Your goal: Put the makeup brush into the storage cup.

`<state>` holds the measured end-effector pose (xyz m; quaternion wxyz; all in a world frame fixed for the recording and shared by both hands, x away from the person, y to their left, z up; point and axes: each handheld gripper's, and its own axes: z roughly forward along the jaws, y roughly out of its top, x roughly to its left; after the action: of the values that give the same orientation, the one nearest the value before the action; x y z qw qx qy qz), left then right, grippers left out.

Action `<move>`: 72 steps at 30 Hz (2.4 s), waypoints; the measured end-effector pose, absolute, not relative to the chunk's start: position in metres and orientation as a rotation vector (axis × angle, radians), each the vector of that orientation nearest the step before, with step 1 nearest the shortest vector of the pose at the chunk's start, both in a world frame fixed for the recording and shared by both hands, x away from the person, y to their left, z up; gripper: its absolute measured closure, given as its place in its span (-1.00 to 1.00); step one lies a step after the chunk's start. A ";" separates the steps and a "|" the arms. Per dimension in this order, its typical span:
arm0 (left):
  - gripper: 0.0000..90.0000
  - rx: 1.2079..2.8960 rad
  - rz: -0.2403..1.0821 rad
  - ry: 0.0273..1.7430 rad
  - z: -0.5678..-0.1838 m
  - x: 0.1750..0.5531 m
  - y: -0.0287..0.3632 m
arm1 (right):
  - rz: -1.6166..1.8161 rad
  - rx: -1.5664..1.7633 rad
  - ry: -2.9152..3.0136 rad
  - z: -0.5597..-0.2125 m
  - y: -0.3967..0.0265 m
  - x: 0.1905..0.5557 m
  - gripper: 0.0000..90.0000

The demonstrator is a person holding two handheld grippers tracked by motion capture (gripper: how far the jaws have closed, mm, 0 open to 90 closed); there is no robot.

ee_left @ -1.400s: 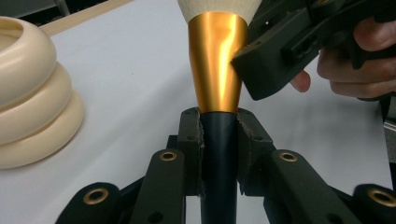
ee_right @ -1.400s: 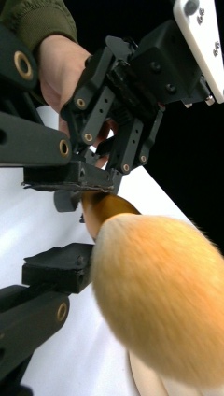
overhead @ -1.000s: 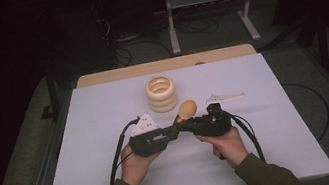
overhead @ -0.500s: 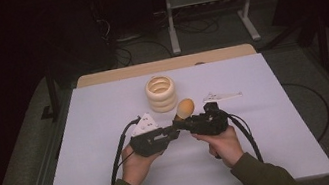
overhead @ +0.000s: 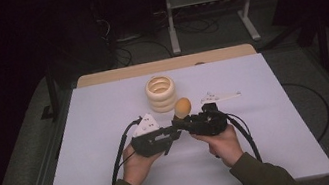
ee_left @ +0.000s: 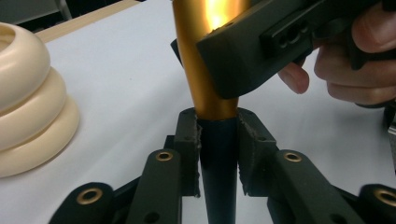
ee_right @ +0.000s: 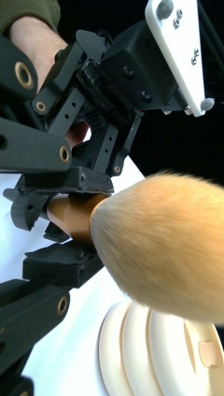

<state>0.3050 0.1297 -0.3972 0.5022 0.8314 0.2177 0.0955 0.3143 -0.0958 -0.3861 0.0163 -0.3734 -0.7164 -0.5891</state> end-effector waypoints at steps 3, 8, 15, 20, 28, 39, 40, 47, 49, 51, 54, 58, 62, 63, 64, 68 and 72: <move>0.37 2.006 0.220 0.526 -0.398 0.305 0.130 | -1.828 -1.160 -2.242 -0.385 -0.097 0.314 0.44; 0.10 1.995 0.206 0.514 -0.395 0.306 0.134 | -1.821 -1.153 -2.282 -0.383 -0.099 0.314 0.45; -0.26 1.969 0.180 0.498 -0.391 0.306 0.143 | -1.797 -1.120 -2.345 -0.379 -0.105 0.315 0.45; -0.44 1.971 0.167 0.491 -0.390 0.303 0.151 | -1.799 -1.125 -2.388 -0.376 -0.110 0.315 0.45; -0.69 1.958 0.163 0.477 -0.391 0.298 0.165 | -1.808 -1.127 -2.419 -0.371 -0.118 0.316 0.45; -0.95 1.925 0.188 0.505 -0.394 0.291 0.186 | -1.792 -1.126 -2.466 -0.366 -0.125 0.315 0.45; -0.95 1.919 0.192 0.506 -0.394 0.290 0.187 | -1.791 -1.127 -2.469 -0.366 -0.126 0.315 0.45; -1.00 1.915 0.207 0.519 -0.397 0.286 0.200 | -1.794 -1.125 -2.491 -0.362 -0.129 0.316 0.45; -1.00 1.914 0.207 0.525 -0.399 0.285 0.204 | -1.792 -1.123 -2.497 -0.360 -0.129 0.317 0.45; -1.00 1.904 0.211 0.536 -0.401 0.283 0.209 | -1.793 -1.117 -2.506 -0.358 -0.130 0.318 0.45; -1.00 1.896 0.215 0.540 -0.402 0.281 0.214 | -1.798 -1.111 -2.511 -0.357 -0.130 0.319 0.45; -1.00 1.891 0.239 0.552 -0.406 0.277 0.225 | -1.785 -1.114 -2.533 -0.355 -0.130 0.323 0.45; -1.00 1.876 0.245 0.572 -0.407 0.274 0.232 | -1.788 -1.107 -2.539 -0.352 -0.129 0.327 0.45; -1.00 1.870 0.247 0.577 -0.408 0.273 0.233 | -1.792 -1.101 -2.540 -0.350 -0.128 0.328 0.45; -1.00 1.866 0.247 0.580 -0.408 0.272 0.234 | -1.795 -1.097 -2.542 -0.349 -0.128 0.329 0.45; -1.00 1.864 0.253 0.587 -0.410 0.269 0.239 | -1.798 -1.087 -2.546 -0.346 -0.124 0.334 0.45; -1.00 1.864 0.262 0.590 -0.409 0.267 0.244 | -1.811 -1.077 -2.553 -0.343 -0.121 0.338 0.45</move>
<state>0.2673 0.2442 -0.4086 0.5519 0.7880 0.2493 0.1107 0.3384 -0.1209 -0.3428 -0.0844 -0.3243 -0.7684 -0.5452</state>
